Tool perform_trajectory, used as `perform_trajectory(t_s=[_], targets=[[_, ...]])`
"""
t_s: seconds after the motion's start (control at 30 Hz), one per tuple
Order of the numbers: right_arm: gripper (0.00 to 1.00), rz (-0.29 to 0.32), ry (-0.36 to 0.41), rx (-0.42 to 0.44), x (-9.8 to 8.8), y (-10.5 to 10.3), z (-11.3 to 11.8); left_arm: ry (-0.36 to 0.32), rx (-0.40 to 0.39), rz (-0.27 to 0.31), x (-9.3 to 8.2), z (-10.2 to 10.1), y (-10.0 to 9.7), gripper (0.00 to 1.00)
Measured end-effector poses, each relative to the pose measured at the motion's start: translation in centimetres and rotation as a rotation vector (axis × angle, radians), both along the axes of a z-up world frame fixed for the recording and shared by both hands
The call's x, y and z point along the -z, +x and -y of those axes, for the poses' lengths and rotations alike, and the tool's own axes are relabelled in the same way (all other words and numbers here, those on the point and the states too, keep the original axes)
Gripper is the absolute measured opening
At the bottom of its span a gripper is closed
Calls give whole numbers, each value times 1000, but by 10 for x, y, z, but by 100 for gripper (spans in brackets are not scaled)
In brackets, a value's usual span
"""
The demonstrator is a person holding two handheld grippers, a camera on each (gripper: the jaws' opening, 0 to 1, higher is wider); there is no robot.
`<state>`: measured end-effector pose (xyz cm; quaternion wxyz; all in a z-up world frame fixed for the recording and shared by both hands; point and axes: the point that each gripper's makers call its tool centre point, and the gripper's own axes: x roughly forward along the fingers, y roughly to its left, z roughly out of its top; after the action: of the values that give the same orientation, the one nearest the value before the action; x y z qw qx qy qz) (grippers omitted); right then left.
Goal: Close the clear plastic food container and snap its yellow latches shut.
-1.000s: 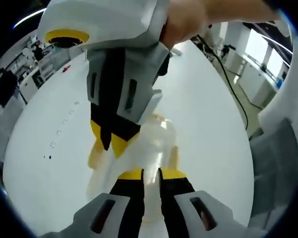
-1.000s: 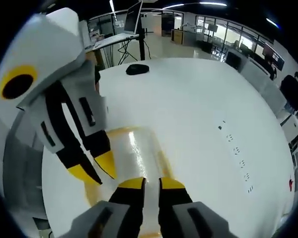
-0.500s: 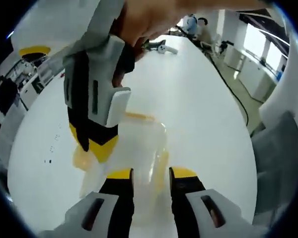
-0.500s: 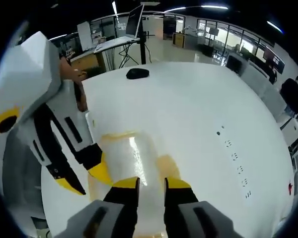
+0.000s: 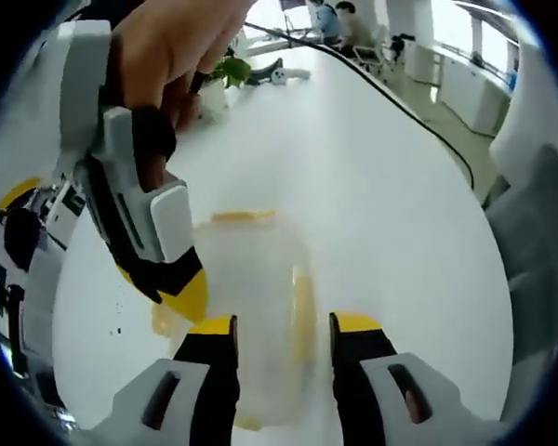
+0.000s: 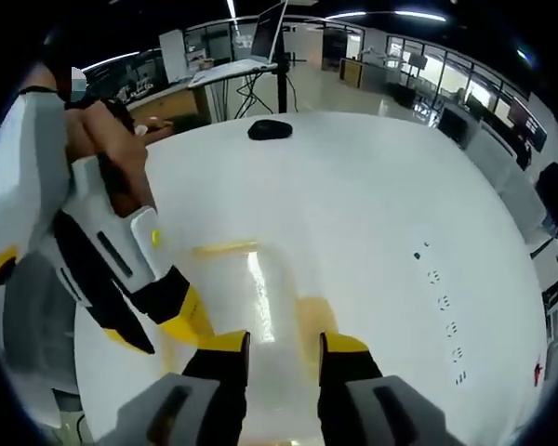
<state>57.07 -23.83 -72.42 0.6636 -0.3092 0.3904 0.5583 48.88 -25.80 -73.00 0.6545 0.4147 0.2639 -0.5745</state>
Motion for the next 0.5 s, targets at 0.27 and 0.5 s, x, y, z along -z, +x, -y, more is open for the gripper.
perform_trajectory(t_s=[0.27,0.5], targets=[[29,-27,-6,-12,2,2,-1,60,49,99,4,0,-1,39],[28,-49,-16,-39,3,0,-2,65,42,144,5,0,2,37]])
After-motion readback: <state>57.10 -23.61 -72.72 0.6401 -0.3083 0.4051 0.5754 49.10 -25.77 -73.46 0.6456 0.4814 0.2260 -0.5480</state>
